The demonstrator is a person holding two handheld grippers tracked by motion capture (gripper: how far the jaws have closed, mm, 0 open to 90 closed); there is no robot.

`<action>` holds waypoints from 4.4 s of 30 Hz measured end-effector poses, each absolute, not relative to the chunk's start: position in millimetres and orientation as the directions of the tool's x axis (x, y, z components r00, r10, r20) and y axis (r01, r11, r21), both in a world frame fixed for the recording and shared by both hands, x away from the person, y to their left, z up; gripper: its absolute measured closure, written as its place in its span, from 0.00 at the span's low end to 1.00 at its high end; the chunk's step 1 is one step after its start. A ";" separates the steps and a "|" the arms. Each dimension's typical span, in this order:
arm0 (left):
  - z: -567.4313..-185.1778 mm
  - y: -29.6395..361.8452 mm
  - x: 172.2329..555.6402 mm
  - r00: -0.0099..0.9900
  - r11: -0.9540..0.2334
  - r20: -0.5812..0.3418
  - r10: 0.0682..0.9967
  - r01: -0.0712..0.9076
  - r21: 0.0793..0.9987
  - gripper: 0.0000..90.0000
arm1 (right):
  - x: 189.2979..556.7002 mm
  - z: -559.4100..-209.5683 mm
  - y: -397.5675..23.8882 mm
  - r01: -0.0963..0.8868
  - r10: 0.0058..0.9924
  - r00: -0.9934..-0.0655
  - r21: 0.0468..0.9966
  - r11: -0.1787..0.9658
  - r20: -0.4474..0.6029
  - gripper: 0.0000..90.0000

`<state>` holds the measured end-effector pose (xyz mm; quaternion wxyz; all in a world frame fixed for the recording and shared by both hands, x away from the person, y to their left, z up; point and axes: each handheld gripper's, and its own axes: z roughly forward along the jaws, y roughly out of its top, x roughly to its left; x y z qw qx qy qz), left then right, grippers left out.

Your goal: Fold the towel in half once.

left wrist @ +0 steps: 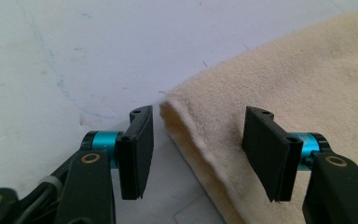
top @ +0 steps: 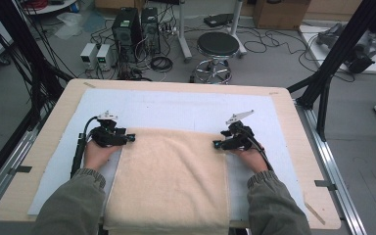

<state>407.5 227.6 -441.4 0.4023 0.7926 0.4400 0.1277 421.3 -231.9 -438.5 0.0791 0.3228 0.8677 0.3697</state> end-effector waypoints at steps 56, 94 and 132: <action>-396.7 229.1 320.7 0.742 -0.387 -0.044 0.669 0.399 0.831 0.27 | 351.0 -378.7 -230.7 0.363 0.526 -0.850 0.724 0.586 0.000 0.22; -438.2 219.8 276.7 0.790 -0.503 -0.023 0.613 0.413 0.759 0.71 | 309.9 -436.4 -223.7 0.348 0.468 -0.883 0.711 0.611 0.031 0.76; -392.9 235.0 231.3 0.808 -0.450 -0.067 0.585 0.392 0.802 0.69 | 258.4 -372.0 -234.2 0.263 0.413 -0.911 0.772 0.579 0.001 0.73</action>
